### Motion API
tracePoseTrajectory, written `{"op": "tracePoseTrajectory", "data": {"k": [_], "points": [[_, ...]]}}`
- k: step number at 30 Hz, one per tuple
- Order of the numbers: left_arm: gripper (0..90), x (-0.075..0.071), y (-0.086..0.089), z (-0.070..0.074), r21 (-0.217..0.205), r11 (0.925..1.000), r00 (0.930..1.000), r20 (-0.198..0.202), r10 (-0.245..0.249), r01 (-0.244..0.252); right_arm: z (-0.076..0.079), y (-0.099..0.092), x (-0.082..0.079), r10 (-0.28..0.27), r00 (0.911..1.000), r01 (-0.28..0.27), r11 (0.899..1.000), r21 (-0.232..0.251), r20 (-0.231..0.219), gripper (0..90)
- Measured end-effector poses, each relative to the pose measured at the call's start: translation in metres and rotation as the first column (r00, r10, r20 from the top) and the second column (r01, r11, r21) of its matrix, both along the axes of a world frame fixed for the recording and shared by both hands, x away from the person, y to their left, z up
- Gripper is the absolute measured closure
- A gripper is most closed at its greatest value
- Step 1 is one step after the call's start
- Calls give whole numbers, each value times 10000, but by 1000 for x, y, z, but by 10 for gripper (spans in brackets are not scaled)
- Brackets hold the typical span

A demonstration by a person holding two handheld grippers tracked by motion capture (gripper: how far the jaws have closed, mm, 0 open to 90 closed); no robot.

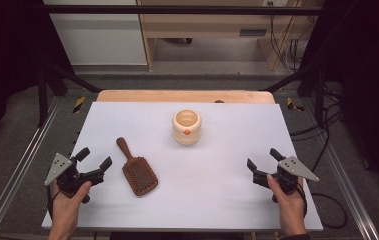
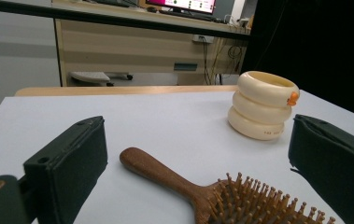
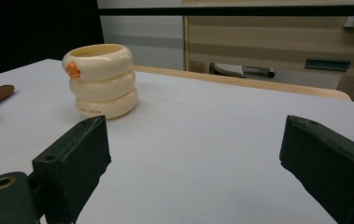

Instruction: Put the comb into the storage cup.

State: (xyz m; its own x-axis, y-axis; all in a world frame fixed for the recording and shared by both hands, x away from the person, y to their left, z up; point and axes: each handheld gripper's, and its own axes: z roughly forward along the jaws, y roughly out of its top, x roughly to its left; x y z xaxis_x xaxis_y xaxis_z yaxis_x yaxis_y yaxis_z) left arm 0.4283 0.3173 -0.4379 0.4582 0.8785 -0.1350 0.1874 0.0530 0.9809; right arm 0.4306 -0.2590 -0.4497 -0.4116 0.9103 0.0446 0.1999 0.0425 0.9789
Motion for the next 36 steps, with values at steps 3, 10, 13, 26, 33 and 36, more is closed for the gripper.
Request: {"op": "tracePoseTrajectory", "data": {"k": [3, 10, 13, 26, 33, 36], "points": [[49, 0, -2, 0, 94, 9999, 9999, -25, -103, 104, 1, 1, 0, 22, 10000, -22, 10000, 15, 14, 85], [93, -1, -1, 0, 109, 9990, 9991, -3, -423, 423, 0, 0, 0, 38, 10000, -38, 10000, 17, -10, 85], [199, -3, -1, 0, 195, 9977, 9979, 17, -646, 645, 1, 1, -1, 64, 10000, -64, 10000, -24, -26, 86], [749, 9, -17, 6, 1338, 9825, 9913, -399, -1254, 1296, -1, 4, 0, 132, 9998, -135, 9997, -180, -145, 89], [898, 49, -35, 8, 2046, 9580, 9749, -1373, -1752, 2009, -1, 6, 1, 210, 9997, -213, 9995, -223, -161, 90], [900, 68, -41, 6, 2329, 9478, 9673, -1803, -1782, 2180, -1, 5, 0, 208, 9997, -210, 9996, -199, -131, 90]]}}
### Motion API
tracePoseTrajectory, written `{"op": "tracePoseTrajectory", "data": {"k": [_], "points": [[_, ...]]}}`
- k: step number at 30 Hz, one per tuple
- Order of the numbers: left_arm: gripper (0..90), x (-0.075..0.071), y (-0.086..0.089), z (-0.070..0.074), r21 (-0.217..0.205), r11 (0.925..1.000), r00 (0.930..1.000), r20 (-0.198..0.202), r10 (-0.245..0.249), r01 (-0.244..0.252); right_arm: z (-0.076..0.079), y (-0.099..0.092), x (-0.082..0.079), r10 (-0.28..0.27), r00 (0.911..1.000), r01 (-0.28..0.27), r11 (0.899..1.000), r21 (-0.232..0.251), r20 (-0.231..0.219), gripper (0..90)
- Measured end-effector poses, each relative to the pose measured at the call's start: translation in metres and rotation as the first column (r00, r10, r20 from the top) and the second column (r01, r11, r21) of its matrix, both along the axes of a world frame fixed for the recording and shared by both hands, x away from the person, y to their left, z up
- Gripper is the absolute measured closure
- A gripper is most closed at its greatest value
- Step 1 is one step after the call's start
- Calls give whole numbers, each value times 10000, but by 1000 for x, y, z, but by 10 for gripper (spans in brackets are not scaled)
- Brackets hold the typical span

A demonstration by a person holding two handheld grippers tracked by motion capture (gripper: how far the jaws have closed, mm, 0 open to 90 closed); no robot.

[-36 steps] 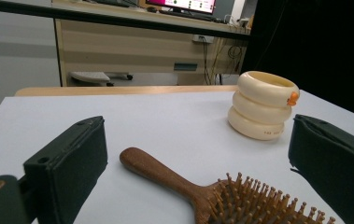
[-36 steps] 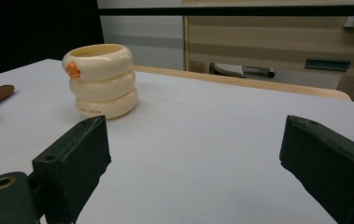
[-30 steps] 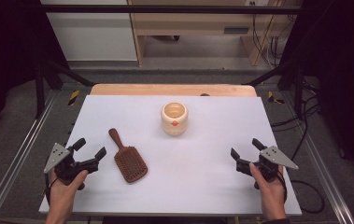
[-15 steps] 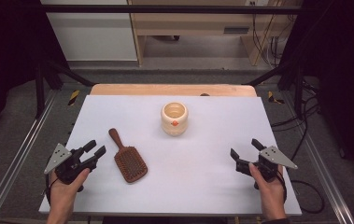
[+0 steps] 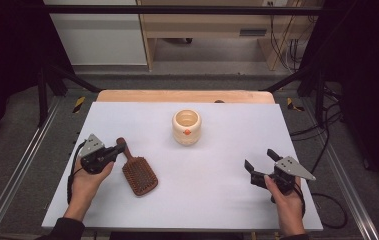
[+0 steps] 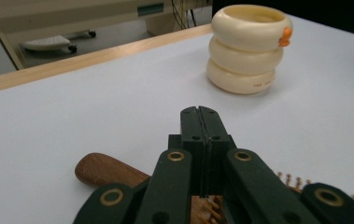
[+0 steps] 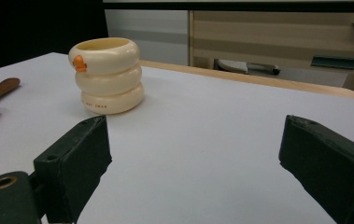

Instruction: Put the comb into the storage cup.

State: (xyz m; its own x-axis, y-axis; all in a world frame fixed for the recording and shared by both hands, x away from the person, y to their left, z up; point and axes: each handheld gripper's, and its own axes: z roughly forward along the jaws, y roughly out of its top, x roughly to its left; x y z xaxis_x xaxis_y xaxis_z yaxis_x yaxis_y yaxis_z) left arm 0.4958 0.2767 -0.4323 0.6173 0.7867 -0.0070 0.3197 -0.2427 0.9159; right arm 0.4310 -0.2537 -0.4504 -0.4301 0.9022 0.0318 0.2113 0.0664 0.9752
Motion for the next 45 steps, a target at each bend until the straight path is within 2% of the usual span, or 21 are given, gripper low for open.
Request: {"op": "tracePoseTrajectory", "data": {"k": [3, 4, 6, 7, 13, 16, 21, 30, 37, 45], "points": [[900, 9, -2, -2, 71, 10000, 9998, -197, -42, 44, 0, 0, 0, -16, 10000, 16, 10000, 57, -7, 90], [900, 17, -5, -5, 321, 9994, 9991, -425, -83, 97, -1, -1, 1, 2, 10000, -2, 10000, 50, -18, 91], [899, 20, -6, -7, 403, 9991, 9986, -521, -79, 100, -1, -1, 1, -33, 10000, 33, 10000, 70, -34, 90], [900, 25, -8, -9, 531, 9985, 9975, -703, -71, 109, 0, -1, 1, -42, 10000, 43, 9999, 136, -55, 91], [900, 36, -14, -16, 983, 9950, 9942, -1074, -72, 178, 0, -1, 0, 1, 10000, -1, 9998, 177, -15, 92], [900, 42, -12, -21, 905, 9959, 9918, -1276, 49, 68, 0, 0, 0, 35, 10000, -35, 9999, 154, -26, 92], [900, 48, -11, -29, 1206, 9926, 9858, -1677, 85, 120, 0, 1, -1, 56, 10000, -56, 10000, 65, 3, 93], [900, 50, -7, -34, 1708, 9851, 9767, -2138, 169, 204, 0, 1, 0, 92, 10000, -92, 9999, 48, -25, 93], [900, 50, -5, -37, 1833, 9827, 9765, -2151, 119, 284, 0, 2, 0, 88, 9999, -88, 9999, 51, -74, 93], [900, 47, 0, -39, 2053, 9783, 9728, -2307, 224, 262, -1, 3, 0, 138, 9999, -138, 9999, -34, -75, 93]]}}
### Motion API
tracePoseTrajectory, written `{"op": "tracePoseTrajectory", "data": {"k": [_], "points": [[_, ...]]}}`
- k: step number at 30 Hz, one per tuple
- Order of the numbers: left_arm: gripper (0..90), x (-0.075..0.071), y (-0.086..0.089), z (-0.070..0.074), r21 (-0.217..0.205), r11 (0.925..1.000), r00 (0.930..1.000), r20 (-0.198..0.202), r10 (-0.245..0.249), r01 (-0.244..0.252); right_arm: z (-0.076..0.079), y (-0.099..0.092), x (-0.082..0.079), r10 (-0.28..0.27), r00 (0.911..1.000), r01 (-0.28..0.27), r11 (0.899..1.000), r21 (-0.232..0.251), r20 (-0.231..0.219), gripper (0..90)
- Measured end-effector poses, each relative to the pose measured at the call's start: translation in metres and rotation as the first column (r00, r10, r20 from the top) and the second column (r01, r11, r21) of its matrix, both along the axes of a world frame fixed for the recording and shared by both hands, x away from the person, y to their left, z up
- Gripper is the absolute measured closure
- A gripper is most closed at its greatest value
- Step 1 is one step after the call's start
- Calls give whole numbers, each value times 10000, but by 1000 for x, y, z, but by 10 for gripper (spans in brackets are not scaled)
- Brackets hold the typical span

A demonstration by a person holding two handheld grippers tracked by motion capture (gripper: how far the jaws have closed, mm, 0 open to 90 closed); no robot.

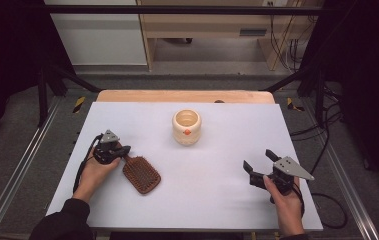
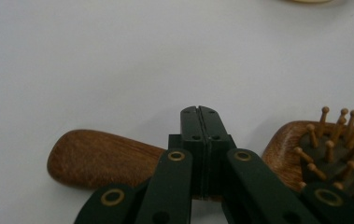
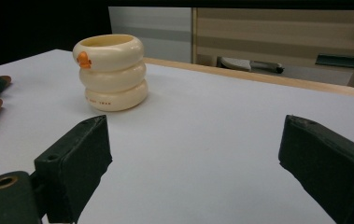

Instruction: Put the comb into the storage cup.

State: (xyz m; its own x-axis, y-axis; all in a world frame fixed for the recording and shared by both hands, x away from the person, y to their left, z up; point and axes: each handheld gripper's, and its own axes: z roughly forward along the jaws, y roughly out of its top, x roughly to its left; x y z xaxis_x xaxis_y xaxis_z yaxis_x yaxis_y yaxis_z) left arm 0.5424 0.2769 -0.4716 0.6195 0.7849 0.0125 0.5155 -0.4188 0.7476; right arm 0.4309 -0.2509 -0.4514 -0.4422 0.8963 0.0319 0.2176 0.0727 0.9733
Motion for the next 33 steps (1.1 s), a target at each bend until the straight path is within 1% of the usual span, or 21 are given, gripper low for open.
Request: {"op": "tracePoseTrajectory", "data": {"k": [5, 11, 14, 18, 22, 24, 25, 28, 29, 33], "points": [[900, -5, 4, -1, 134, 9999, 10000, -67, -41, 42, 0, 0, 0, 7, 10000, -7, 10000, -15, -20, 93], [900, -10, 6, 0, 50, 10000, 10000, -74, -5, 6, 0, 1, 0, 17, 10000, -18, 10000, -32, -40, 93], [900, -12, 7, 0, 118, 9999, 10000, -64, -61, 62, 0, 1, 0, 34, 10000, -34, 10000, -25, -21, 93], [900, -20, 9, 0, -29, 9999, 9999, -73, -116, 115, -1, 1, 0, 47, 10000, -47, 9999, -100, -47, 93], [900, -27, 10, 0, 39, 9998, 9997, -107, -204, 204, -1, 2, 1, 60, 10000, -61, 9999, -119, -78, 93], [900, -29, 10, 0, -29, 9998, 9998, -106, -174, 174, -1, 2, 1, 65, 9999, -66, 9999, -133, -85, 93], [900, -33, 10, 0, -124, 9996, 9996, -110, -251, 250, -1, 2, 1, 59, 9999, -60, 9999, -129, -82, 93], [900, -35, 10, 1, -157, 9996, 9996, -138, -256, 254, -1, 2, 1, 48, 9999, -49, 9999, -135, -101, 93], [900, -37, 10, 1, -243, 9994, 9995, -157, -266, 262, -1, 2, 1, 50, 9999, -51, 9999, -130, -110, 93], [900, -42, 12, 2, -363, 9991, 9995, -222, -231, 222, -1, 2, 1, 47, 9999, -49, 9999, -126, -111, 93]]}}
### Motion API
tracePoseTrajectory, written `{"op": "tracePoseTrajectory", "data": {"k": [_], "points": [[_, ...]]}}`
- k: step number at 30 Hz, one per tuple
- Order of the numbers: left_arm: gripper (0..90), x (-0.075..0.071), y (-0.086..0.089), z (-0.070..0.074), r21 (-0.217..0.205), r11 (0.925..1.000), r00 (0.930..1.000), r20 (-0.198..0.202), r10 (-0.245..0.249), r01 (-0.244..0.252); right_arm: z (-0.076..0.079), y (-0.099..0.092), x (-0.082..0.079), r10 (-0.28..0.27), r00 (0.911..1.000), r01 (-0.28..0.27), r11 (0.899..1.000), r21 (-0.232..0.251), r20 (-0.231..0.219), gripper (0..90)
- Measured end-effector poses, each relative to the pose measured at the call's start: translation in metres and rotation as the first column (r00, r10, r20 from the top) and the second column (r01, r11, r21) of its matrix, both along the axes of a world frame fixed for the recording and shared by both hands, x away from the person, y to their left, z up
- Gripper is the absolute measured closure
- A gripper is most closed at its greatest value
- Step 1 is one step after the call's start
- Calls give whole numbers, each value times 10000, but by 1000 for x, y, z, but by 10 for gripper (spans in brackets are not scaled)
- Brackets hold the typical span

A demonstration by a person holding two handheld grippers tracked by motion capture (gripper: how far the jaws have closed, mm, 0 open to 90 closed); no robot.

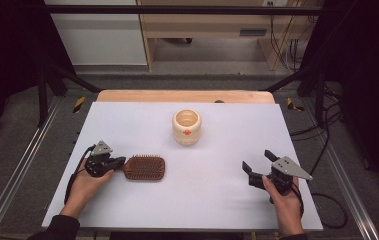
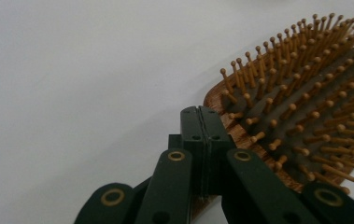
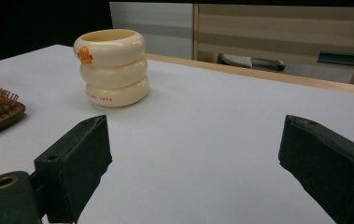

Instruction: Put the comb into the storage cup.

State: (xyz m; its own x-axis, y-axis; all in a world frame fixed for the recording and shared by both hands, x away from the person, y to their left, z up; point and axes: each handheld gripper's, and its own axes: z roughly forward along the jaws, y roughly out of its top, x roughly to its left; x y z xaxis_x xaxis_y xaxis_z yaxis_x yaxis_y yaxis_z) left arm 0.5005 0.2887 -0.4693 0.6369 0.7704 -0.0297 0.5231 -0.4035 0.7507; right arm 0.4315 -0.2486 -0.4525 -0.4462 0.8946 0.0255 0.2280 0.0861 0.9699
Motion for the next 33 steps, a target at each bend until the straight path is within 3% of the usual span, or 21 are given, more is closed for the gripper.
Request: {"op": "tracePoseTrajectory", "data": {"k": [16, 33], "points": [[900, -15, 6, 1, -473, 9989, 9999, -96, -67, 63, -1, 0, 0, 32, 10000, -32, 10000, -55, -83, 93], [900, -32, 2, 6, -399, 9991, 9995, -274, -184, 173, -1, 1, 1, 81, 9996, -83, 10000, -56, -260, 92]]}}
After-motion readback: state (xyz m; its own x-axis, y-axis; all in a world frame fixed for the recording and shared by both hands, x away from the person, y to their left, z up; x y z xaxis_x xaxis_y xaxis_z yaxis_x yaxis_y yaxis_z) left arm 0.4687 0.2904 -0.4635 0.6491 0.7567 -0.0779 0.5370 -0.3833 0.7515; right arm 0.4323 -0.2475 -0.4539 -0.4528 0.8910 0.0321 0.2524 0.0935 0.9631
